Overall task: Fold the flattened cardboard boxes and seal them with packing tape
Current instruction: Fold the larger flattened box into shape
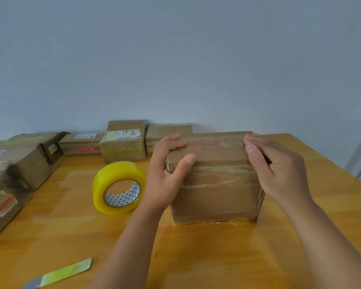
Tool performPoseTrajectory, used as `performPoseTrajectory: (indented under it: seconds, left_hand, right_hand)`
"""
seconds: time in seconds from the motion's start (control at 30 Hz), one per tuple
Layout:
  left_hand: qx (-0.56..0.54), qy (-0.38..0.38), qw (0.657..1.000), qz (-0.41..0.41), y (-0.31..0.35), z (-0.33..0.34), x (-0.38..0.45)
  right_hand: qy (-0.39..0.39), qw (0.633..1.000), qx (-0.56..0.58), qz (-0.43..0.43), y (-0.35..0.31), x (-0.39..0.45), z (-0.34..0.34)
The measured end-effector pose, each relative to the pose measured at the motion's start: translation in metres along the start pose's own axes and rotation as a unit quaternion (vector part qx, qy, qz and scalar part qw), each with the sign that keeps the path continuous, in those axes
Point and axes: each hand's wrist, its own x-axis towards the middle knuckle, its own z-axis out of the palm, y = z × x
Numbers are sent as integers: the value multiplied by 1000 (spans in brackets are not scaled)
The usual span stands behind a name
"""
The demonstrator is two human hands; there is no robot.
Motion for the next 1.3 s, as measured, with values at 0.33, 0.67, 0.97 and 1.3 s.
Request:
performPoseTrajectory:
  seconds: [0.33,0.67,0.97,1.3]
  left_hand:
    - [36,-67,994,-72,5,-9,-3]
    - [29,-46,997,-52,8,-10,-3]
    - [68,-8,997,-32,17,-19,-12]
    - [95,-7,995,-23,25,-24,-25]
  right_hand:
    - [48,977,163,129,-17,-13,15]
    - [-10,988,10,152,-33,-9,-5]
    - [-243,941,-235,-22,-74,9,-5]
    - [-386,889,-243,-39,-117,33,-6]
